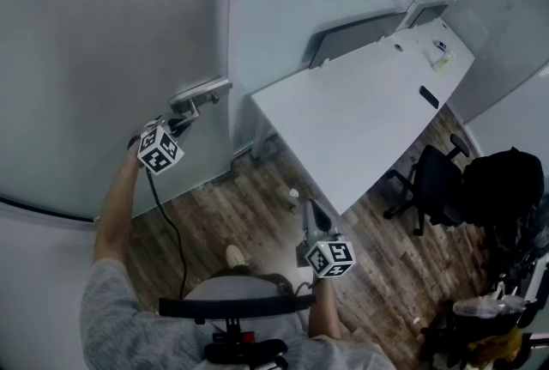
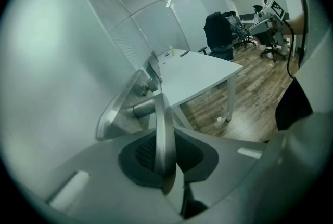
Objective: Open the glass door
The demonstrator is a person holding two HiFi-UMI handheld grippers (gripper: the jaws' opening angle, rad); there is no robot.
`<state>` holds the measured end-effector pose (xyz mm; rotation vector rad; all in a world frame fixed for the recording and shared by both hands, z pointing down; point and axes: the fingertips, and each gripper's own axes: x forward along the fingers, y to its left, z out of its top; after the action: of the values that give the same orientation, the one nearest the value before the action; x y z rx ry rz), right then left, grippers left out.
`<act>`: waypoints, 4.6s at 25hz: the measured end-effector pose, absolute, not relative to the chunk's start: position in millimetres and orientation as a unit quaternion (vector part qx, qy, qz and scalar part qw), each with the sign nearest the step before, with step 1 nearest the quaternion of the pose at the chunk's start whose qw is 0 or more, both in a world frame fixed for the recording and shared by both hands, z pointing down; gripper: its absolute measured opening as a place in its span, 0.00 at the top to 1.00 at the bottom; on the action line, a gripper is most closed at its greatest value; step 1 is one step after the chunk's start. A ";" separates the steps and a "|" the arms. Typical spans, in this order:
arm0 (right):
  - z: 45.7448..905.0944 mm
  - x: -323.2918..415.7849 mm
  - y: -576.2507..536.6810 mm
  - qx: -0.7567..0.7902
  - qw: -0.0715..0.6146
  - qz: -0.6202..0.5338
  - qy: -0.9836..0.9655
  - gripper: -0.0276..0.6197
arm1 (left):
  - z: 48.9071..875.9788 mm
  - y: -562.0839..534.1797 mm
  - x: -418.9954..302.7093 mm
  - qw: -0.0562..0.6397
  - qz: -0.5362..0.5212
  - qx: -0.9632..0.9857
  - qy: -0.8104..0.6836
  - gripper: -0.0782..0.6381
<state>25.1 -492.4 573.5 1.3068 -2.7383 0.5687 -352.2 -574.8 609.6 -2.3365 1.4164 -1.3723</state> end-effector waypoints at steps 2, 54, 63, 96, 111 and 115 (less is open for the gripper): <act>572.6 23.4 -491.8 0.420 0.027 0.182 -0.888 0.95 | 609.8 -572.3 -350.5 0.045 -0.449 -0.764 0.462 0.85; 573.1 107.4 -360.8 0.446 0.007 0.173 -0.878 0.95 | 621.2 -402.1 -215.8 0.083 -0.439 -0.823 0.350 0.81; 574.3 131.2 -316.0 0.447 0.006 0.166 -0.879 0.95 | 625.2 -358.6 -192.2 0.079 -0.441 -0.828 0.338 0.79; 574.8 152.2 -212.0 0.446 0.012 0.177 -0.877 0.95 | 624.9 -224.6 -147.4 0.097 -0.460 -0.840 0.270 0.78; 572.2 137.8 -151.8 0.471 0.008 0.179 -0.864 0.95 | 624.9 -168.7 -132.2 0.111 -0.456 -0.852 0.232 0.78; 568.1 138.2 -137.1 0.483 0.003 0.178 -0.857 0.95 | 623.6 -156.1 -129.0 0.116 -0.454 -0.855 0.223 0.78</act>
<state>138.2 -137.1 568.1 1.5158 -2.6875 0.5567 -129.0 -156.1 623.6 -2.5024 0.6530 -1.3306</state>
